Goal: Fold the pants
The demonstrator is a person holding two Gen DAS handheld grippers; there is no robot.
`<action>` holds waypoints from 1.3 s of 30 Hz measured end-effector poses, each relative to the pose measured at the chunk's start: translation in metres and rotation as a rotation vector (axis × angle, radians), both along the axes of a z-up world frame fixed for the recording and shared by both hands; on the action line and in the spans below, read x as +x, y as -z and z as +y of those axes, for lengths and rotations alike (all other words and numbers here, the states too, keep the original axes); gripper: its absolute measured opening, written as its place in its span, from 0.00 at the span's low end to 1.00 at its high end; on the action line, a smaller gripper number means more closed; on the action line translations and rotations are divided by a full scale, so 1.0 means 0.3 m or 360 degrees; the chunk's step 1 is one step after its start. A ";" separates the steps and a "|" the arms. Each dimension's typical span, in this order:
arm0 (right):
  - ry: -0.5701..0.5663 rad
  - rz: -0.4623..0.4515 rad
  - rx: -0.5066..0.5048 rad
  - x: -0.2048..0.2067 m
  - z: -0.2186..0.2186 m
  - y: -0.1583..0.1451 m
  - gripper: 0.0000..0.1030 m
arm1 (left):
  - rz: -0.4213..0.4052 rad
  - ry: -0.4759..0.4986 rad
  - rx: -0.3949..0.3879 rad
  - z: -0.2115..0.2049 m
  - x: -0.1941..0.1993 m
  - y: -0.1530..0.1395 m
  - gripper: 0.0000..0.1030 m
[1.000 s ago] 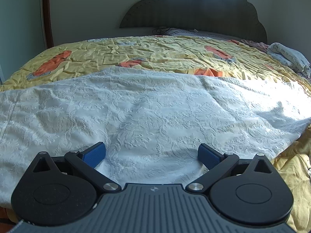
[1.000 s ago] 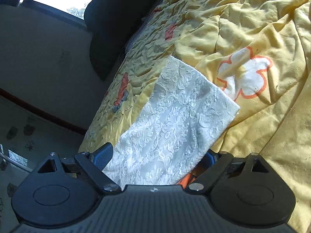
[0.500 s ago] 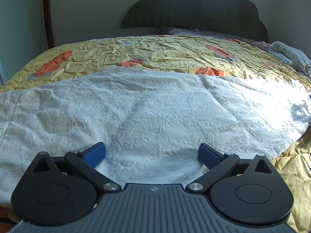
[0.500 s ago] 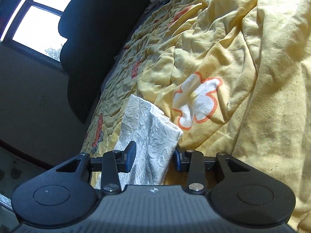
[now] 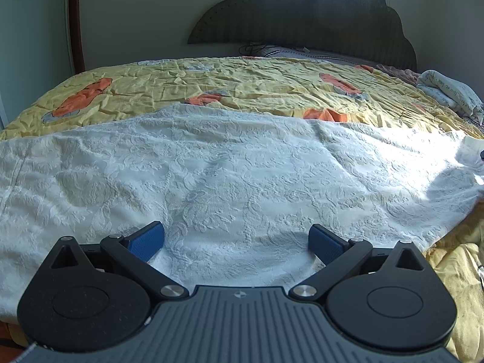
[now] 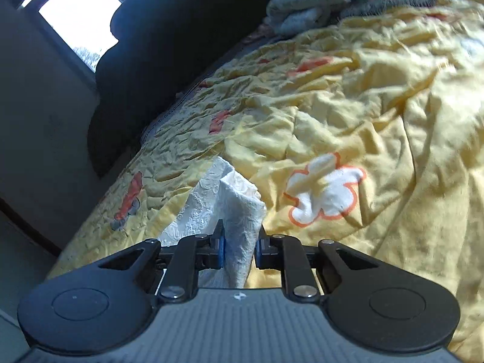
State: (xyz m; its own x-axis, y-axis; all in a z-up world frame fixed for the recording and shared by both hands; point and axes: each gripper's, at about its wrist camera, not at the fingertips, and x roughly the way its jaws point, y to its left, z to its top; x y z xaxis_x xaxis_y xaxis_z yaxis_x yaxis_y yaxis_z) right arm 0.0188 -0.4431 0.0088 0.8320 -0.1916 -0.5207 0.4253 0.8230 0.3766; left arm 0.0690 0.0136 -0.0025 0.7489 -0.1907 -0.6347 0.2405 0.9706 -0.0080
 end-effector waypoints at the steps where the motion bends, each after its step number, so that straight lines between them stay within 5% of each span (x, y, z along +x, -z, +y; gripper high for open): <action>1: -0.0116 0.0070 -0.0281 0.023 0.091 -0.022 0.15 | -0.0004 -0.0007 0.0001 -0.001 -0.003 -0.002 1.00; 3: -0.0332 0.0138 -0.0594 0.042 0.218 -0.028 0.15 | -0.0034 -0.0032 -0.0021 -0.009 -0.023 -0.022 0.92; 5: -0.0426 0.0164 -0.0785 0.043 0.290 -0.024 0.15 | 0.0007 0.0058 -0.0176 -0.027 -0.033 -0.071 0.89; 11: -0.0459 0.0138 -0.0922 0.024 0.343 -0.017 0.15 | -0.0008 0.0521 -0.0544 -0.300 0.067 -0.267 0.98; 16: -0.0491 0.0102 -0.0966 0.005 0.368 -0.025 0.15 | 0.0441 0.0672 -0.0890 -0.644 0.322 -0.250 0.99; 21: -0.0547 0.0081 -0.0986 -0.013 0.381 -0.011 0.15 | 0.0699 0.0740 -0.0806 -1.011 0.429 -0.158 0.98; 25: -0.0558 0.0069 -0.0956 -0.018 0.366 -0.009 0.15 | 0.0647 0.0802 -0.0620 -1.179 0.428 -0.106 0.96; 28: -0.0550 0.0066 -0.0942 -0.019 0.347 -0.012 0.15 | 0.0574 0.0743 -0.0495 -1.233 0.448 -0.080 0.78; 31: -0.0545 0.0063 -0.0930 -0.018 0.340 -0.014 0.15 | 0.0620 0.0679 -0.0455 -1.217 0.477 -0.057 0.11; 39: -0.0611 0.0047 -0.0967 -0.023 0.413 -0.032 0.15 | 0.0449 0.0708 -0.0450 -1.120 0.429 -0.125 0.10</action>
State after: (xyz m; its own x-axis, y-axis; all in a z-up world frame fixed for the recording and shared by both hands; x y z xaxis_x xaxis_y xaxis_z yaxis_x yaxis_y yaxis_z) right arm 0.0118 -0.3191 0.0185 0.8860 -0.1511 -0.4384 0.0664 0.9770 -0.2024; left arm 0.1978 -0.3224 0.0351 0.3681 -0.6382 -0.6761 0.5746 0.7279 -0.3743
